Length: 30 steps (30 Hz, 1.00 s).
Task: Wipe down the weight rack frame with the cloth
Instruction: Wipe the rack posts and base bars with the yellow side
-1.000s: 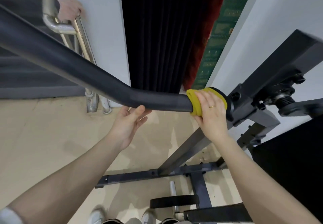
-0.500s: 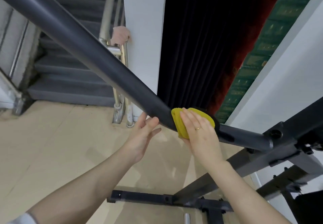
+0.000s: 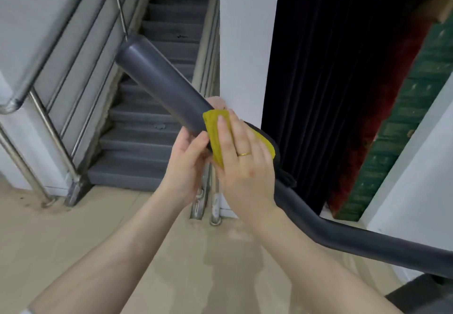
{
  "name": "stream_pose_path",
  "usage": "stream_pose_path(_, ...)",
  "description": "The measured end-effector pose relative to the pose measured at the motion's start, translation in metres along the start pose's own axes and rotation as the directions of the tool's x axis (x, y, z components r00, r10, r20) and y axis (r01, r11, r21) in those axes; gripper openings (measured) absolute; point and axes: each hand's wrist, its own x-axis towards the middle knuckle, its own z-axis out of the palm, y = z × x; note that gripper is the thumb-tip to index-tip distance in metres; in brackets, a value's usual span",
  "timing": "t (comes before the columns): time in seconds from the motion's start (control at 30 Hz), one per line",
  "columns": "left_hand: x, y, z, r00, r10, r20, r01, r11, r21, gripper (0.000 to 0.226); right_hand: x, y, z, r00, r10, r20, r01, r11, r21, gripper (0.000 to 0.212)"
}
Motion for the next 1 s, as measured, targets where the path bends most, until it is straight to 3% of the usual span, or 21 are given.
stream_pose_path(0.1, 0.009, 0.016, -0.014, 0.999, 0.041, 0.029, -0.040, 0.999, -0.025, 0.040, -0.014, 0.016, -0.006, 0.993, -0.088, 0.083, 0.090, 0.996, -0.021, 0.068)
stream_pose_path(0.23, 0.025, 0.042, -0.033, 0.999, 0.020, -0.028, -0.020, 1.000, -0.007, 0.054, -0.006, 0.011, -0.009, 0.993, -0.077, 0.090, 0.085, 0.993, -0.087, 0.065)
stream_pose_path(0.3, 0.033, 0.057, -0.041, 0.999, 0.042, -0.019, -0.042, 0.999, -0.005, 0.050, 0.032, -0.015, 0.001, 0.991, -0.104, 0.086, 0.112, 0.989, -0.099, 0.061)
stream_pose_path(0.43, 0.045, 0.080, -0.054, 0.999, 0.043, 0.033, -0.043, 0.999, -0.015, 0.043, 0.117, -0.072, 0.013, 0.995, -0.065, 0.078, 0.060, 0.997, 0.057, 0.056)
stream_pose_path(0.6, 0.047, 0.081, -0.064, 0.989, 0.025, 0.148, -0.016, 0.998, -0.063, 0.029, 0.106, -0.059, 0.012, 0.982, -0.133, 0.134, 0.130, 0.991, 0.025, 0.049)
stream_pose_path(0.7, 0.044, 0.076, -0.067, 0.982, 0.015, 0.188, 0.003, 0.996, -0.092, 0.040, 0.059, -0.037, 0.005, 0.987, -0.088, 0.132, 0.100, 0.991, -0.092, 0.046)
stream_pose_path(0.8, 0.037, 0.063, -0.062, 0.970, -0.034, 0.241, 0.050, 0.997, -0.059, 0.038, 0.059, -0.047, 0.008, 0.997, -0.003, 0.077, 0.018, 0.982, -0.188, 0.052)
stream_pose_path(1.0, 0.030, 0.052, -0.052, 0.964, -0.165, 0.206, 0.189, 0.977, -0.102, 0.047, 0.109, -0.082, 0.021, 0.998, 0.044, 0.040, -0.039, 0.992, -0.123, 0.059)
